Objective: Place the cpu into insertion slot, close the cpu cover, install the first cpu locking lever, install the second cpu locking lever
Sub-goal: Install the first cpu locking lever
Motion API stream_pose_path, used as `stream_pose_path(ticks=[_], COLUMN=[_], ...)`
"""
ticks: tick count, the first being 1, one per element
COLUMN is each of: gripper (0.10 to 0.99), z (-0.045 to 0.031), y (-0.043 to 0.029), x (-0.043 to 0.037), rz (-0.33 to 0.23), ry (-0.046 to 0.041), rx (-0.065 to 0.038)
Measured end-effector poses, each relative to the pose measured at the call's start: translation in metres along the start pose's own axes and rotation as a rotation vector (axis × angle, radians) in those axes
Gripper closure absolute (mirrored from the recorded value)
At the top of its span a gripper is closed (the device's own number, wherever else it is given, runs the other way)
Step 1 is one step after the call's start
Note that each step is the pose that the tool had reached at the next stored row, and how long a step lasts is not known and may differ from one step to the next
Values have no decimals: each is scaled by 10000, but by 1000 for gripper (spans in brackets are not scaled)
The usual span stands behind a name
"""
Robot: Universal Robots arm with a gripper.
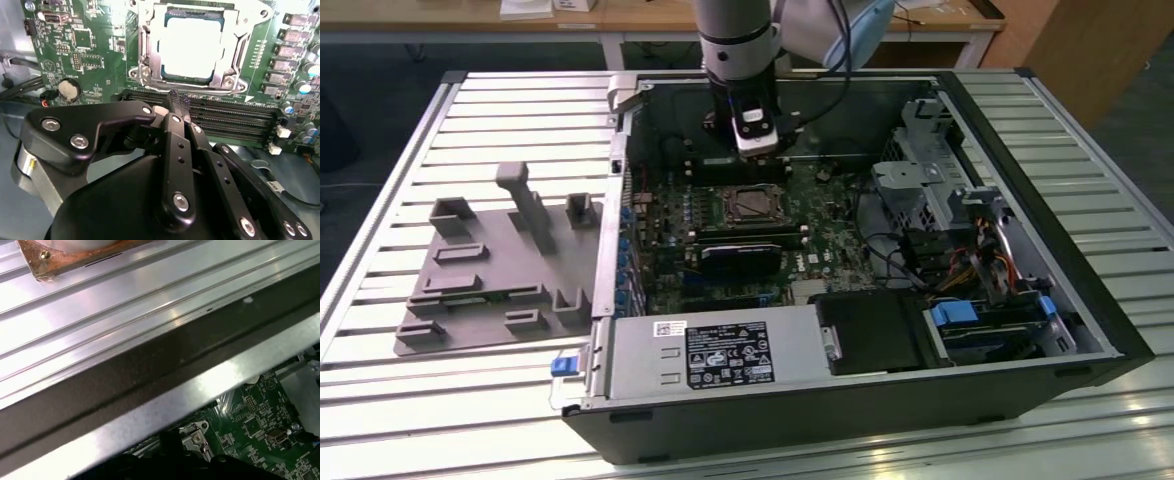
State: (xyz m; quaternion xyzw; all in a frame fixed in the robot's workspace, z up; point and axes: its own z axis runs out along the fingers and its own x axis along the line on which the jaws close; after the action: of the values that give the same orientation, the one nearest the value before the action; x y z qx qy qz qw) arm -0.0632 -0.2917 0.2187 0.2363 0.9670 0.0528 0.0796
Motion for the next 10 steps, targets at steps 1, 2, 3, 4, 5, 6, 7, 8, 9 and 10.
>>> stream_pose_path(ticks=[1,2,3,4,5,6,7,8,9,10], gripper=[984,984,984,984,984,984,984,984,984,984], z=[-1,-2,-2,-4,-5,-6,-7,-8,-10,-11], y=[-12,-25,-38,-51,-66,-82,-98,-115,-132,-148], x=[-6,-13,-20,-27,-35,-43,-51,-60,-69,-78], rz=[0,0,1,1,1,1,2,2,1,1], ry=[5,5,5,4,5,5,5,5,5,5], rx=[2,2,1,1,2,4,2,2,2,3])
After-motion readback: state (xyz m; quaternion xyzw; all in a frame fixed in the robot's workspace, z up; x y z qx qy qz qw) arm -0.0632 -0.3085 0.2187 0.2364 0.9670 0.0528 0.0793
